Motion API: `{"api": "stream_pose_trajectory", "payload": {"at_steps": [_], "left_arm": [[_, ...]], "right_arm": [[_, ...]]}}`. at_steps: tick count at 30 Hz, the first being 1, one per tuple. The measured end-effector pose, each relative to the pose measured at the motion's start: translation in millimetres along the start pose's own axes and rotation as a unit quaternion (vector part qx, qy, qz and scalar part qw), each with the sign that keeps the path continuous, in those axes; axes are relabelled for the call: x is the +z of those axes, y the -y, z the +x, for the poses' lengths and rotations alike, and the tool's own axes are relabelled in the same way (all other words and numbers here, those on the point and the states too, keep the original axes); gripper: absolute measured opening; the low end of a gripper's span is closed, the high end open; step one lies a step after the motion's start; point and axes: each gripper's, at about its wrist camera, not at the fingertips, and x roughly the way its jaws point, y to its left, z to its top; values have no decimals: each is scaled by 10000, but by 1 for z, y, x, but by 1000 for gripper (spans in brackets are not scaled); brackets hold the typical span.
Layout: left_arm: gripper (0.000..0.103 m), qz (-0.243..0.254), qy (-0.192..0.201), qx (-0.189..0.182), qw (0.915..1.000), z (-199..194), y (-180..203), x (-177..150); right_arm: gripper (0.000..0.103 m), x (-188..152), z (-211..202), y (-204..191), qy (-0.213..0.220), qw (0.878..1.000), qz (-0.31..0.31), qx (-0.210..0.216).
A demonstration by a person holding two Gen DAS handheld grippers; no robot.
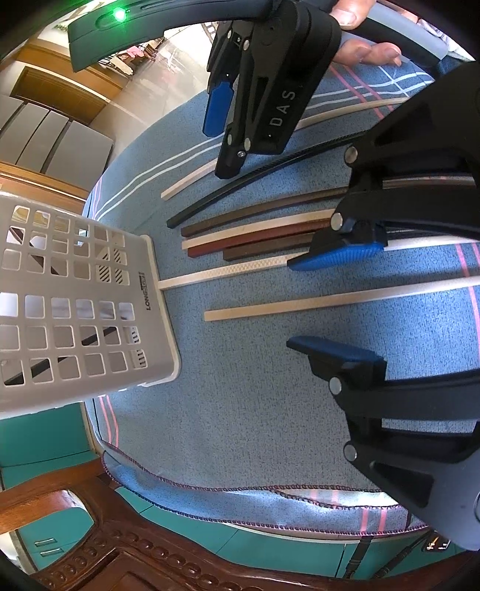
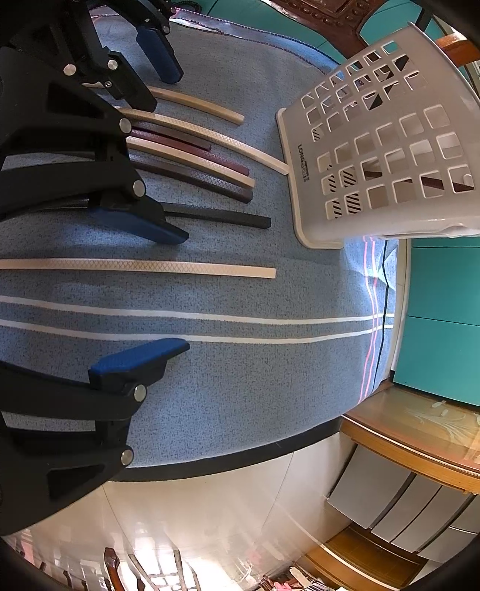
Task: Organize utensils
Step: 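Lower both tools back down to the remaining chopsticks on the cloth, then grasp a beige chopstick with the left tool while the right grasps a patterned beige one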
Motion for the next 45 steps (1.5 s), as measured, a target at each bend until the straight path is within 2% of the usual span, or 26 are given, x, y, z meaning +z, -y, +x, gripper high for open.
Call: {"api": "stream_pose_trajectory", "payload": {"at_steps": [37, 45], "left_arm": [[40, 40, 3, 53, 10000, 1, 4, 0], [40, -8, 71, -33, 10000, 3, 1, 4]], "right_arm": [[53, -1, -1, -1, 28, 10000, -70, -25], [49, 1, 0, 4, 2, 9997, 34, 225]]}}
